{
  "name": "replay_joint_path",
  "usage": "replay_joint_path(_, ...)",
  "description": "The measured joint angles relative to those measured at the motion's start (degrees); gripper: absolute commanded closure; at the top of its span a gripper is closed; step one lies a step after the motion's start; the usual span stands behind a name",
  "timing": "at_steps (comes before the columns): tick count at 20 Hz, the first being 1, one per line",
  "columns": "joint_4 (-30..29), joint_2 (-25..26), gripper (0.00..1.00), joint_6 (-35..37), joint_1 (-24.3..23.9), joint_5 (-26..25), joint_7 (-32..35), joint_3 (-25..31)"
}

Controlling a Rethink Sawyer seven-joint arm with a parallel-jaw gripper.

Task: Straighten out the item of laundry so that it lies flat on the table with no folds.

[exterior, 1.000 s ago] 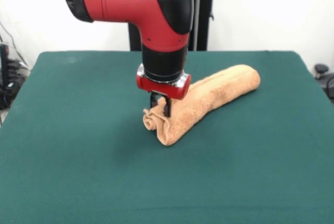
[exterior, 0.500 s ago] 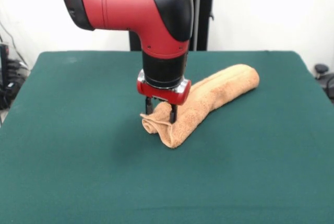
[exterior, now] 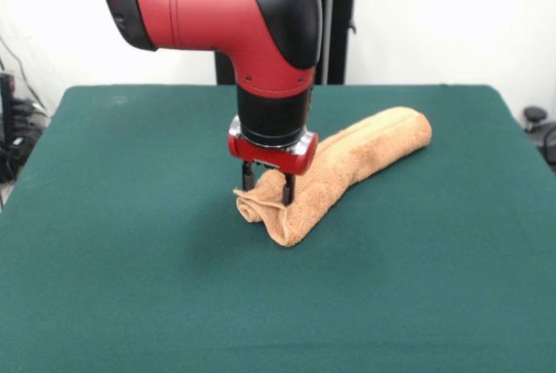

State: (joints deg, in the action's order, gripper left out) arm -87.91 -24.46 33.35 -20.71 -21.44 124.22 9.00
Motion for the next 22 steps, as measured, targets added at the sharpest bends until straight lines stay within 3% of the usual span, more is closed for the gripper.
replay_joint_path(11,-0.86,-1.26,0.00,-0.05,-0.29,-0.02,0.00,0.01)
replay_joint_path(22,-1.54,-4.05,0.00,-0.05,-3.64,-0.08,0.00,0.55)
